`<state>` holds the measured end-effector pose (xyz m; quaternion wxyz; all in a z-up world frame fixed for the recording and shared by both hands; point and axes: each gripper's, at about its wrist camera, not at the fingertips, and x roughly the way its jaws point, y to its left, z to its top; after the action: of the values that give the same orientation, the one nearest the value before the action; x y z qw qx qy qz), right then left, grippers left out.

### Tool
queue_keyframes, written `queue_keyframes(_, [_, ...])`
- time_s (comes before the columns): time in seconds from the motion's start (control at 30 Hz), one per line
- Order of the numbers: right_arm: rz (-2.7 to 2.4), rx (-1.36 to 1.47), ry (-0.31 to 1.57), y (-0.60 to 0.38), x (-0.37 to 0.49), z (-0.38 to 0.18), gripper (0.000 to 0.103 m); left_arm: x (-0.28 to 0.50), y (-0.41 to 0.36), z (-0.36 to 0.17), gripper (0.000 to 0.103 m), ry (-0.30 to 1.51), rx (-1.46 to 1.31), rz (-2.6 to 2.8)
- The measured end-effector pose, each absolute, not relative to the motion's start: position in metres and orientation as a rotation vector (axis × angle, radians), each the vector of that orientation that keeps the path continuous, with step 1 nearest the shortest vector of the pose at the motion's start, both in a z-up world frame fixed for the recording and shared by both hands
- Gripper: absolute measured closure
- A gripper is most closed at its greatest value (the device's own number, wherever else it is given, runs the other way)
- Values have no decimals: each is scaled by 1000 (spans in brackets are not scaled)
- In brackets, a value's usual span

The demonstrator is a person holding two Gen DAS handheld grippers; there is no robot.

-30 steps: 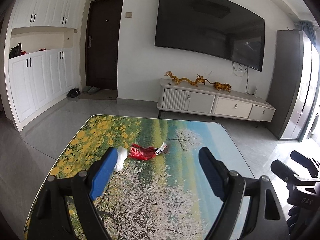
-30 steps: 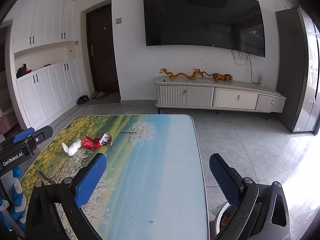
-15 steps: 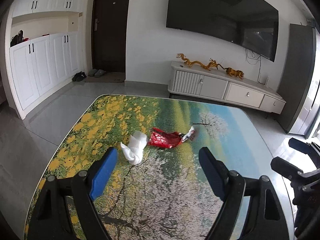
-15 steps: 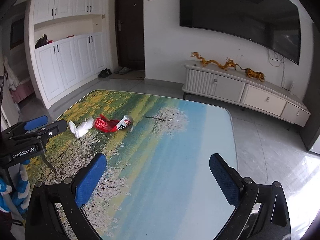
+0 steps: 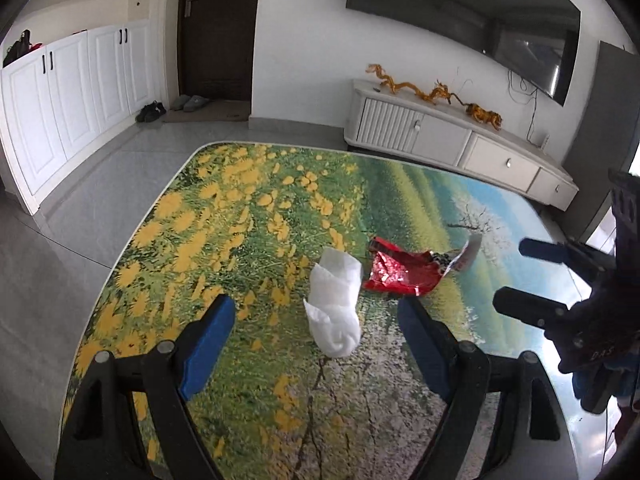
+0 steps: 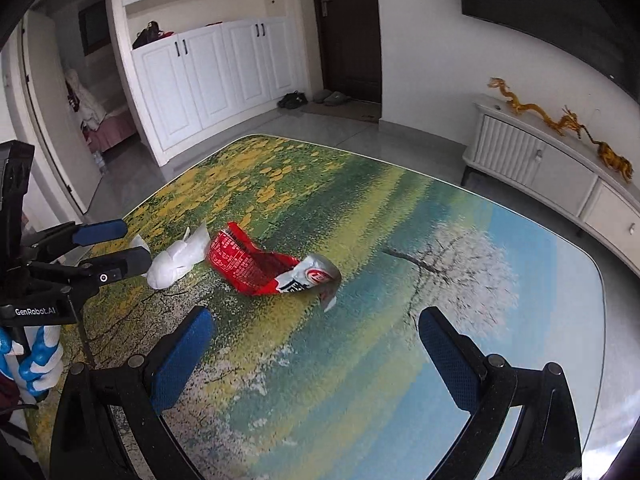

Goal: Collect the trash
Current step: 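Grasp the white tissue with left tool while right tool grasps red chip wrapper, then carry the tissue and wrapper with both tools over the trash bin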

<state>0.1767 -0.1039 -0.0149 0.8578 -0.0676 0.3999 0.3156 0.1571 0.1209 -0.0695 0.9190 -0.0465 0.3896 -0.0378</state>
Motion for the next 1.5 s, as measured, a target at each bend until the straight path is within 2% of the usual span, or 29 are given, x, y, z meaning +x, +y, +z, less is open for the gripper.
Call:
queue_keyframes(0.17, [779,-262,835,-79,197,-21,1,173,118,-86,20,852,-59,-88])
queue_keyframes(0.33, [878,-352,848,-51,207,-32,16,181,118,-93,21,867,-70,-96])
queue_keyframes(0.4, [893,-397,846,-42,204,-36,28,183,118,-93,22,862,-58,-81])
queue_keyframes(0.43, [898,-409,848,-39,204,-39,32,186,118,-94,27,865,-50,-77])
queue_keyframes(0.5, [897,-436,850,-36,201,-44,47,188,117,-96,34,881,-47,-80])
queue_keyframes(0.57, [900,-418,854,-39,198,-42,57,189,117,-97,40,890,-49,-85])
queue_keyframes(0.7, [854,-431,850,-50,183,-41,64,188,117,-98,57,884,-54,-96])
queue_keyframes(0.77, [830,-405,854,-58,175,-40,67,185,116,-98,71,879,-53,-108])
queue_keyframes(0.9, [782,-301,866,-80,155,-33,78,174,108,-96,77,875,-57,-133])
queue_keyframes(1.1, [726,-240,893,-96,120,-33,85,141,92,-83,79,848,-56,-167])
queue_keyframes(1.5, [604,-45,817,-133,36,-3,87,70,69,-39,79,762,-20,-210])
